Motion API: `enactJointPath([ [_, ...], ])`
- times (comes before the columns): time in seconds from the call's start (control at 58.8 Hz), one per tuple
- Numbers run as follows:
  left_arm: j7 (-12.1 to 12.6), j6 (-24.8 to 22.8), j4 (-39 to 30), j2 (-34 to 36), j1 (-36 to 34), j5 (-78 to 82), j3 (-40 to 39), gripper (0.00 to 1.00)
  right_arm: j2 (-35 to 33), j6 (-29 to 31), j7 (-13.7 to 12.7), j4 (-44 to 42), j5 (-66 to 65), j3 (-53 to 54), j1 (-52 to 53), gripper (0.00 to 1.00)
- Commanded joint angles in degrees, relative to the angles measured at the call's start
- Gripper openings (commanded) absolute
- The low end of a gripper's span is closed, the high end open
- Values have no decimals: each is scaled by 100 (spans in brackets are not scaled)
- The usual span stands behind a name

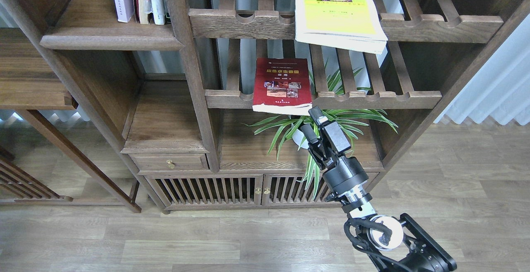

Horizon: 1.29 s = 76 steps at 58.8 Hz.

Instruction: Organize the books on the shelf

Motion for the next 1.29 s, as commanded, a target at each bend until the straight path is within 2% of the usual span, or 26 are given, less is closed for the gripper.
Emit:
enactJointPath([
  [0.0,-6,-17,0,-96,-6,-162,-63,76,0,0,-1,6,0,-1,1,98],
  [0.136,-50,-17,0,-254,12,-584,-133,77,17,0,7,6,0,17,1,98],
  [0.306,-287,-8,0,-553,12,-1147,-124,77,0,0,-1,6,0,61,18,98],
  [0.425,-278,124,0,-1045,-23,-1173,-256,77,-18,0,7,6,0,78,18,98],
  [0.544,-296,361,0,-1230,12,-1173,-291,77,-27,0,7,6,9,87,10,98],
  [0.664,-305,572,9,-1608,12,-1173,-353,86,-35,0,7,6,9,96,10,98],
  [0.766,-305,730,9,-1678,21,-1173,-379,89,-44,0,7,6,27,105,10,98],
  [0.936,-226,1117,9,-2047,-32,-1173,-765,90,-35,0,7,6,35,105,18,98],
  [1.055,-173,1117,9,-2162,-181,-1173,-1003,91,-35,0,7,6,35,96,18,98],
  [1.191,-182,1108,88,-2294,-269,-1103,-1284,98,-27,0,7,6,35,87,18,98],
  [1.276,-182,1100,88,-2285,-226,-1103,-1399,99,-18,0,7,6,35,87,27,98],
])
